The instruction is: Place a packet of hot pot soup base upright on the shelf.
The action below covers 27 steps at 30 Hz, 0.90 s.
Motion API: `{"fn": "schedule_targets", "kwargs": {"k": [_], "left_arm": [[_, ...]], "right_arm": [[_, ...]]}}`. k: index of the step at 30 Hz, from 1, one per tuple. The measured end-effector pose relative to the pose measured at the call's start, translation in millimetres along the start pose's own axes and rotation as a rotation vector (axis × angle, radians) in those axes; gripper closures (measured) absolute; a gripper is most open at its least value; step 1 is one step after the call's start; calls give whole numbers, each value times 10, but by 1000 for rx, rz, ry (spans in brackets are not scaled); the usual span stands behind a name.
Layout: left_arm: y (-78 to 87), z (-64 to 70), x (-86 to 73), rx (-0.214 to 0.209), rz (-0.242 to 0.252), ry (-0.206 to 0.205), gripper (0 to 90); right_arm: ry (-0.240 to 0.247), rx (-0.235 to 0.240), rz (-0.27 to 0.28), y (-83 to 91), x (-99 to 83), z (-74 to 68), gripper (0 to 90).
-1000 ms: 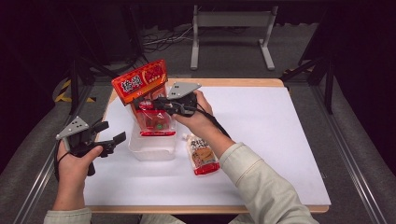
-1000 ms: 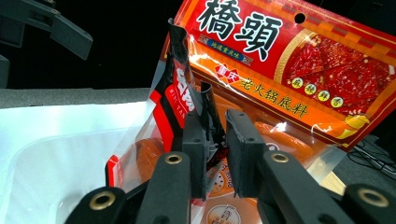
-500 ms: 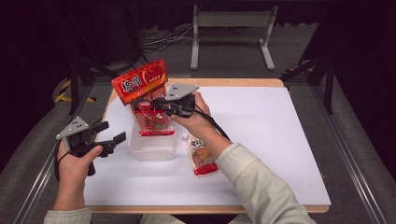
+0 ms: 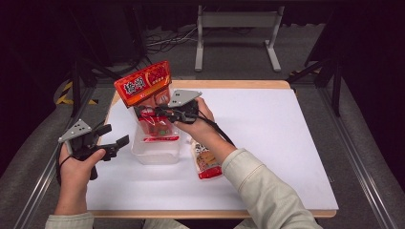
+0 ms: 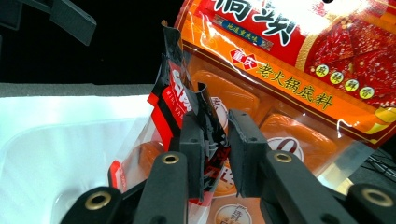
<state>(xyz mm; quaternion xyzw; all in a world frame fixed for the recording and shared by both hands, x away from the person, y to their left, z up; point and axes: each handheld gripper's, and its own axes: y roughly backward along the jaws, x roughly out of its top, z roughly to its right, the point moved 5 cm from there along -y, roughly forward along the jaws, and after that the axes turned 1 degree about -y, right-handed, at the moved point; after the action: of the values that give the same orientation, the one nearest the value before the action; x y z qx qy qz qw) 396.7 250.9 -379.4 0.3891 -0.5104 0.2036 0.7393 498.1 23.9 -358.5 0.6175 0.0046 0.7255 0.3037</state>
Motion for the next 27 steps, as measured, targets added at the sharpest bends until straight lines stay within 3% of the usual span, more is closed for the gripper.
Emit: {"fn": "schedule_targets", "kwargs": {"k": [13, 21, 27], "left_arm": [[-2, -2, -5, 2, -2, -1, 124], [-14, 8, -5, 1, -9, -7, 124], [-21, 5, -12, 3, -10, -1, 124]], "right_arm": [[-86, 60, 5, 34, -71, -83, 745], [-145, 99, -26, 79, -172, -121, 733], [-155, 120, -65, 48, -279, -160, 728]]}}
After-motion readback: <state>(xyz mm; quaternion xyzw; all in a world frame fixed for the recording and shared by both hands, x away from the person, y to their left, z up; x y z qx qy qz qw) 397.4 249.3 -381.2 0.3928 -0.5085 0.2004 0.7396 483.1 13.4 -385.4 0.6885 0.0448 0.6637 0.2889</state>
